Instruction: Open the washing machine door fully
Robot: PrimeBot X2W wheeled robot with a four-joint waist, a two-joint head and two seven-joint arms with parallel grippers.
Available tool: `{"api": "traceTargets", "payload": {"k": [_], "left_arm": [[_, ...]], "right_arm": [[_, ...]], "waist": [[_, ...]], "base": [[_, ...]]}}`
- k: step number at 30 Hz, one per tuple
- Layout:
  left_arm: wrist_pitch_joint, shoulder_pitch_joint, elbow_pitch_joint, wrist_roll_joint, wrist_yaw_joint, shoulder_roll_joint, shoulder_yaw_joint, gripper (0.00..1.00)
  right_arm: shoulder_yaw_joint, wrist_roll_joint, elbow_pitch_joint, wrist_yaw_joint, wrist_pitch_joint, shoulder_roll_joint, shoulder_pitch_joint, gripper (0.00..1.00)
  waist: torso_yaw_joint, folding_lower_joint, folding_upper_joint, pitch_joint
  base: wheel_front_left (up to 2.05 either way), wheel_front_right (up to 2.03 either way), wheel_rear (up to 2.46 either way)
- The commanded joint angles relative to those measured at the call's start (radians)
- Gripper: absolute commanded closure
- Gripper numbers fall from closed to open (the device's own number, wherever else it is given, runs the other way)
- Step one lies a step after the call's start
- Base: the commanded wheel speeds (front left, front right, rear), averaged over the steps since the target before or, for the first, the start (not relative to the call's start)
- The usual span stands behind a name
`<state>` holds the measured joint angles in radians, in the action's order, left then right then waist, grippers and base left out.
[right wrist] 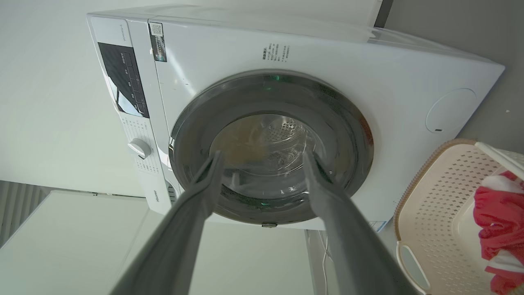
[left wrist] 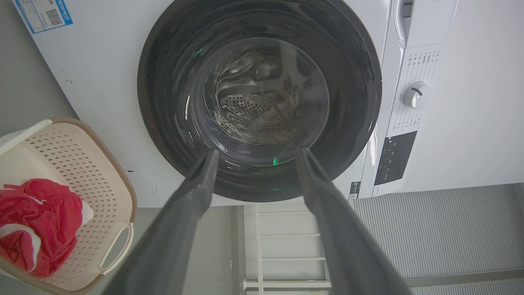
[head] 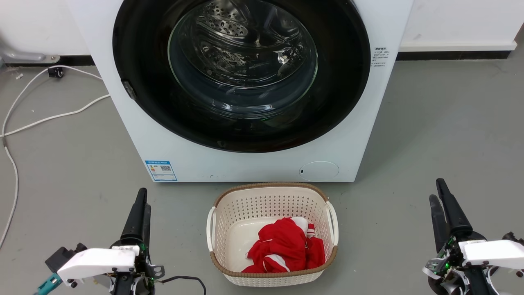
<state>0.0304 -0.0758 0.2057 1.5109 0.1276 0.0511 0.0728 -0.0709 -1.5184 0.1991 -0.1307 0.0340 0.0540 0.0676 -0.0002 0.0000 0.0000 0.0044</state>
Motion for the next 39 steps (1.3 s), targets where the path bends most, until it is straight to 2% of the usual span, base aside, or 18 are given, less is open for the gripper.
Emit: {"api": "traceTargets", "payload": {"k": [1,11,29,39], "left_arm": [[-0.012,-0.021,-0.033,-0.051,0.002,0.004,0.002,0.00],[-0.052,-0.023,-0.102,-0.282,0.002,0.003,-0.017,0.00],[-0.116,-0.002,-0.180,-0.650,-0.003,0.003,-0.029,0.00],[-0.143,0.007,-0.192,-0.806,-0.016,0.002,-0.034,0.00]], "right_arm": [[0.005,0.043,-0.035,0.000,-0.012,0.002,0.008,0.00],[0.009,0.271,-0.112,0.000,-0.053,0.001,-0.006,0.00],[0.046,0.800,-0.176,0.000,-0.118,0.000,-0.034,0.00],[0.045,0.964,-0.190,0.000,-0.131,-0.001,-0.045,0.00]], "waist": [[0.001,0.0000,0.0000,0.000],[0.003,0.0000,0.0000,-0.001],[0.004,0.0000,0.0000,-0.001],[0.003,0.0000,0.0000,0.000]], "base": [[0.00,0.00,0.00],[0.00,0.00,0.00],[0.00,0.00,0.00],[0.00,0.00,0.00]]}}
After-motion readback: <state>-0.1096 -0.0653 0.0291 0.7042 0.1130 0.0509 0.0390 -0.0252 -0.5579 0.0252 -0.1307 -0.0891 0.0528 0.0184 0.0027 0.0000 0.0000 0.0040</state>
